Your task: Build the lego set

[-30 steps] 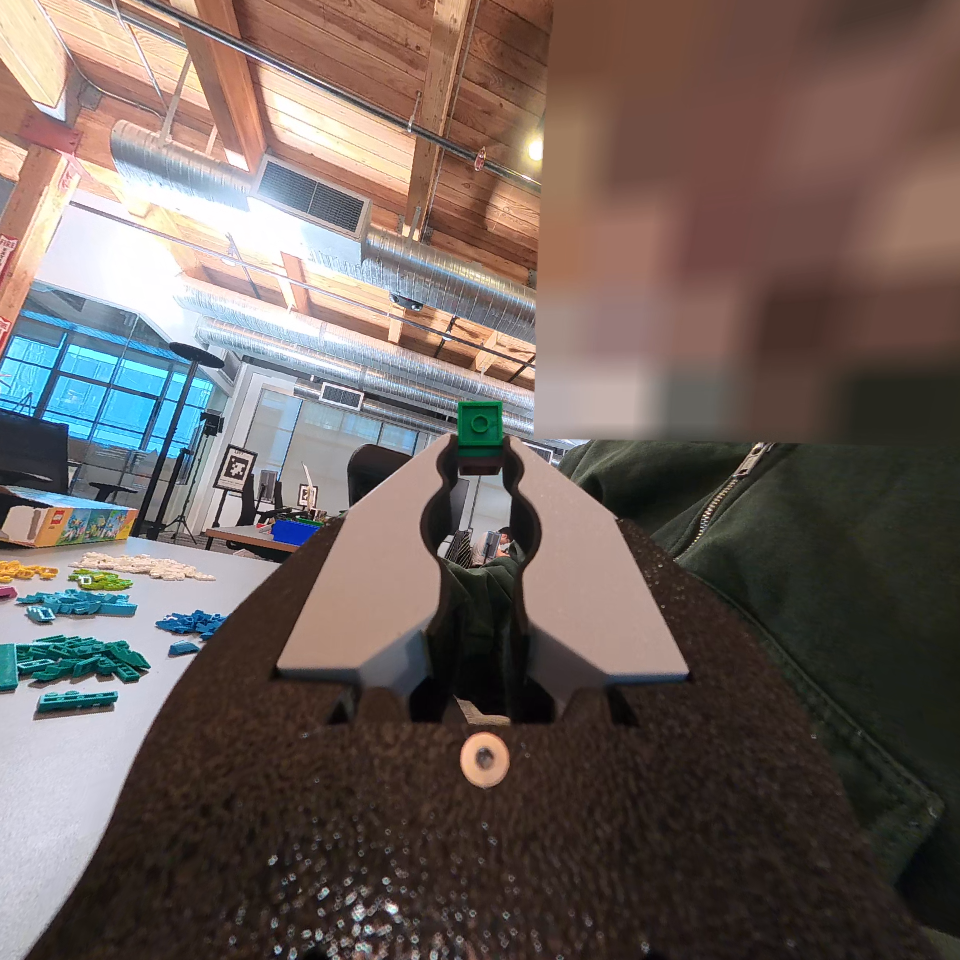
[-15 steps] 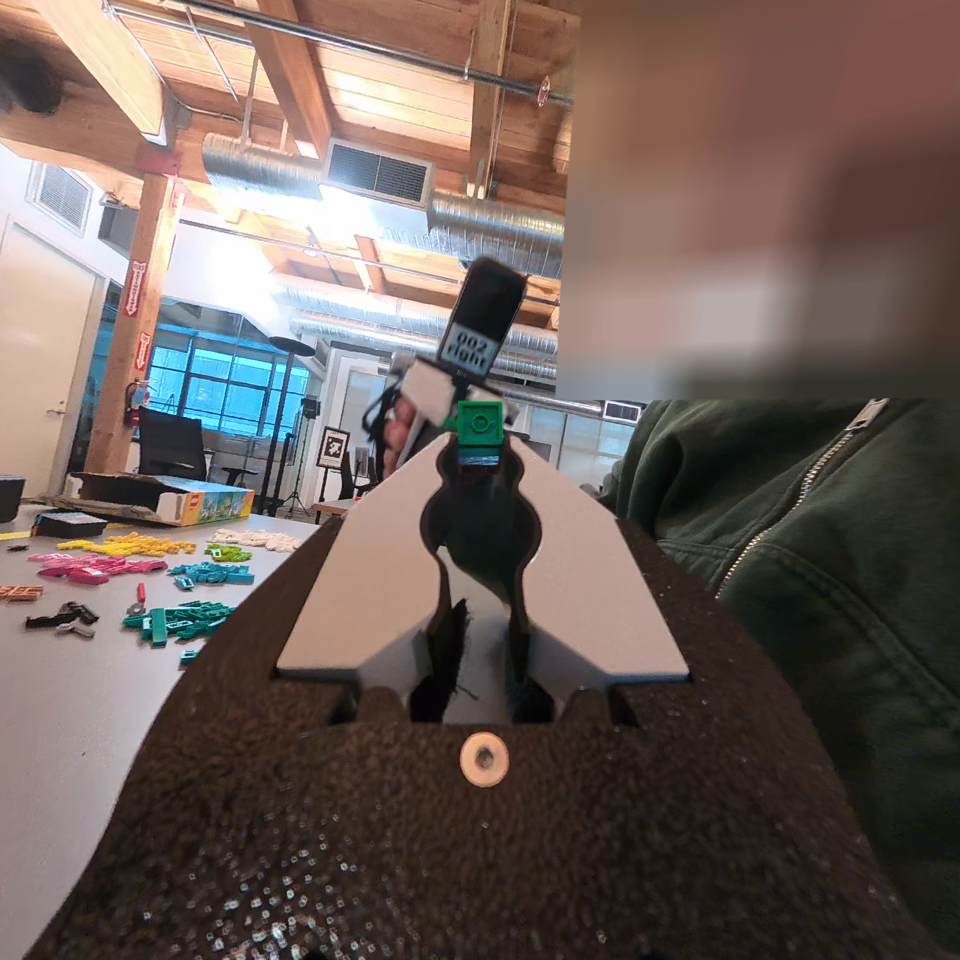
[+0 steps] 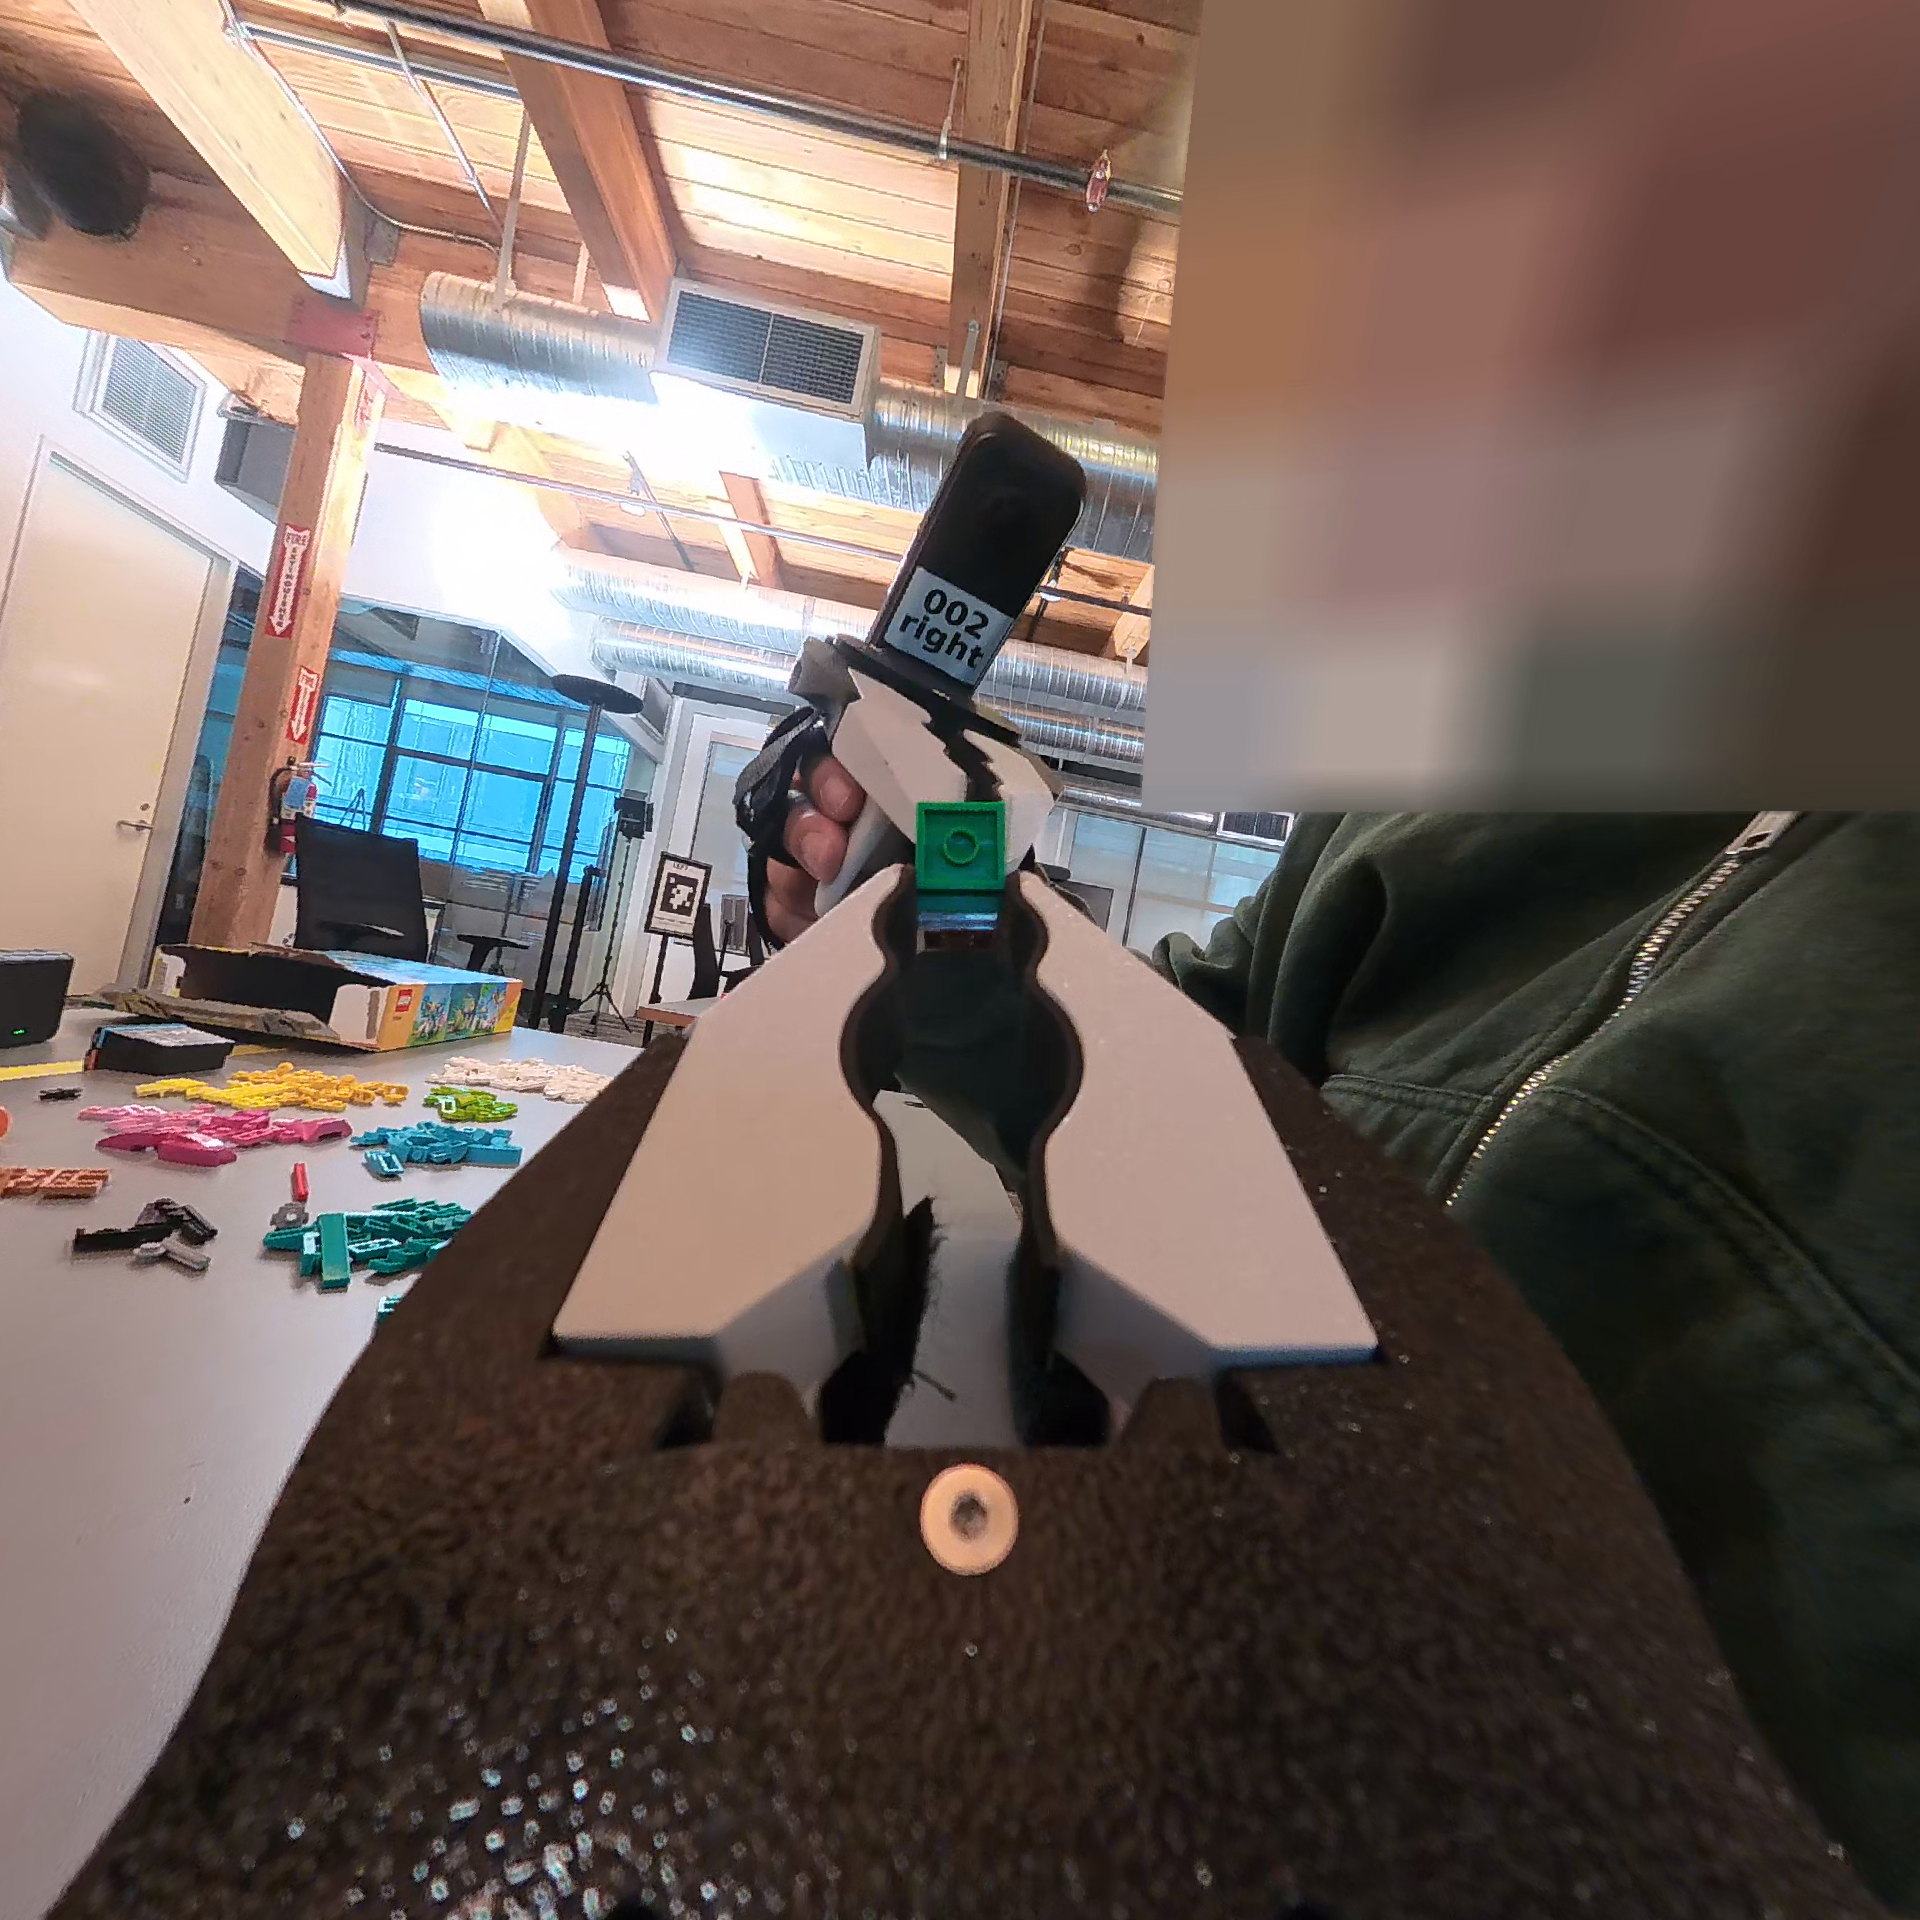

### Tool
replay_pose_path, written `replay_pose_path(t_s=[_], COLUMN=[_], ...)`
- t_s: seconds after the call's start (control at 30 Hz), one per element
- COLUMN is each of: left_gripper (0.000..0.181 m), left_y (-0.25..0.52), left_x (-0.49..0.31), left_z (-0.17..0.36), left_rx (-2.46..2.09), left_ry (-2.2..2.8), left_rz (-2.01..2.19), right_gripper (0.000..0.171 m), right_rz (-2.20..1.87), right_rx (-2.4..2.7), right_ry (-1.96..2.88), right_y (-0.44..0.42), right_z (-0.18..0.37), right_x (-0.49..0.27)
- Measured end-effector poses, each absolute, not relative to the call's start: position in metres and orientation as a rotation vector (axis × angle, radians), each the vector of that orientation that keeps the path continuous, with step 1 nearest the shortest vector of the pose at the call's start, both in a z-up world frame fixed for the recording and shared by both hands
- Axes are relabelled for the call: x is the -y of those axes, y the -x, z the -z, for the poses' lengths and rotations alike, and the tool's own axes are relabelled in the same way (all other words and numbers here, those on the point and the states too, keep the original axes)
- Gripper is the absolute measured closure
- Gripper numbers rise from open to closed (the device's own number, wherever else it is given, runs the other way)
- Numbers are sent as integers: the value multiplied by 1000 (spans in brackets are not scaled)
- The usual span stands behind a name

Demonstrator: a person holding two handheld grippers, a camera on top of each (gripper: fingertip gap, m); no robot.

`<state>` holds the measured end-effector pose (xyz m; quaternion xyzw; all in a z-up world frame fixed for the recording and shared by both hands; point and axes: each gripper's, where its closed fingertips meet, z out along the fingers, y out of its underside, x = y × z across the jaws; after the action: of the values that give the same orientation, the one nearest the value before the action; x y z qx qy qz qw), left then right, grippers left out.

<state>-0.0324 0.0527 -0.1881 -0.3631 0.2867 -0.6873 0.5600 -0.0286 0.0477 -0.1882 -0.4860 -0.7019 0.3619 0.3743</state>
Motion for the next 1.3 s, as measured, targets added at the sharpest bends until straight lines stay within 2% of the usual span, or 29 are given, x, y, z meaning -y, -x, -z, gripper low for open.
replay_pose_path(t_s=[0.47, 0.6, 0.67, 0.8, 0.9, 1.13, 1.3], left_gripper=[168, 168, 168, 167, 167, 167, 167], left_y=[31, 33, 36, 46, 53, 53, 52], left_x=[-53, -56, -60, -72, -77, -77, -77], left_z=[189, 188, 188, 186, 184, 184, 185], left_rx=[-677, -655, -624, -529, -479, -479, -478], left_ry=[862, 863, 869, 876, 861, 866, 874], left_rz=[1646, 1638, 1626, 1615, 1619, 1619, 1623], right_gripper=[165, 150, 138, 134, 136, 138, 152], right_rz=[-902, -864, -734, -107, 108, 198, 202], right_rx=[1850, 1811, 1767, 1663, 1642, 1513, 1525], right_ry=[1264, 1233, 1119, 762, 633, 564, 560], right_y=[29, 28, 31, 38, 46, 54, 56], right_z=[190, 186, 183, 186, 196, 186, 191], right_x=[-50, -53, -57, -75, -74, -74, -75])
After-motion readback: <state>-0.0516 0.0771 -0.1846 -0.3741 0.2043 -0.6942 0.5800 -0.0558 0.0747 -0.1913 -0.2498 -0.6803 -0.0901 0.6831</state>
